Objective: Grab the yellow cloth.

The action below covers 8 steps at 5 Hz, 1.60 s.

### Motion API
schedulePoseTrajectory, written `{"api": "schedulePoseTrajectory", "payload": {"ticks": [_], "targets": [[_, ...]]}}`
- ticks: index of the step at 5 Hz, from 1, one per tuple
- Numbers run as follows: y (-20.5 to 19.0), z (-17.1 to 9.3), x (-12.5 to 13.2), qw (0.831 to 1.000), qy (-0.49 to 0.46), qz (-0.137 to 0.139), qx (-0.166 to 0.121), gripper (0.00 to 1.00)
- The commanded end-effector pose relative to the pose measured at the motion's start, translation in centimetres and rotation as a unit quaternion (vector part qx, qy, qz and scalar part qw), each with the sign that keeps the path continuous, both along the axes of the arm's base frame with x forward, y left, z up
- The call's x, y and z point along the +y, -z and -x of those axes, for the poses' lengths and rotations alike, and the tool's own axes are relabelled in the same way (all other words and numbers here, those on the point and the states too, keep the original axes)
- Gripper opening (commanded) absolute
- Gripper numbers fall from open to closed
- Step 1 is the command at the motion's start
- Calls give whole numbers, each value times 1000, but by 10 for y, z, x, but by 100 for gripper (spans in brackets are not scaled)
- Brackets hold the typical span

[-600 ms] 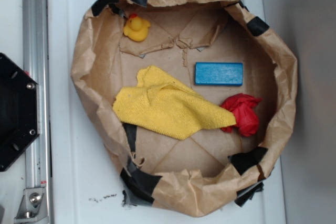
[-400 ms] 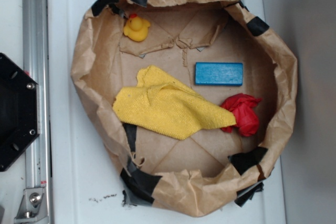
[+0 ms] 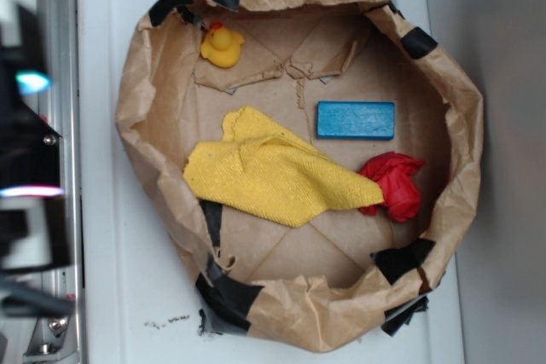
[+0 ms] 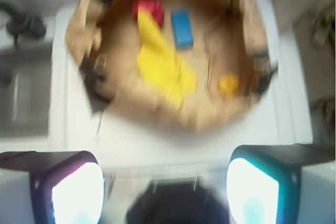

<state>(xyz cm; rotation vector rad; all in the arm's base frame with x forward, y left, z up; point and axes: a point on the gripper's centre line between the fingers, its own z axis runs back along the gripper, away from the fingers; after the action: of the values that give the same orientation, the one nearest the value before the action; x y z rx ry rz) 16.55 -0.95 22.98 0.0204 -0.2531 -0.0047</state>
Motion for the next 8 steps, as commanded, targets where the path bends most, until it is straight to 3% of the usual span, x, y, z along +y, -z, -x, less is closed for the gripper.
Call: {"api": "schedulePoseTrajectory", "payload": {"ticks": [1, 2, 3, 5, 6, 7, 8], "targets": [[47, -83, 0, 996, 86, -3, -36, 100], [99, -102, -11, 989, 143, 35, 1, 100], [138, -102, -24, 982, 182, 46, 27, 100], [179, -113, -40, 979, 199, 11, 34, 100], [188, -117, -49, 977, 211, -18, 35, 0], [200, -130, -45, 976, 206, -40, 53, 0], [191, -136, -28, 981, 184, -43, 50, 0]]}}
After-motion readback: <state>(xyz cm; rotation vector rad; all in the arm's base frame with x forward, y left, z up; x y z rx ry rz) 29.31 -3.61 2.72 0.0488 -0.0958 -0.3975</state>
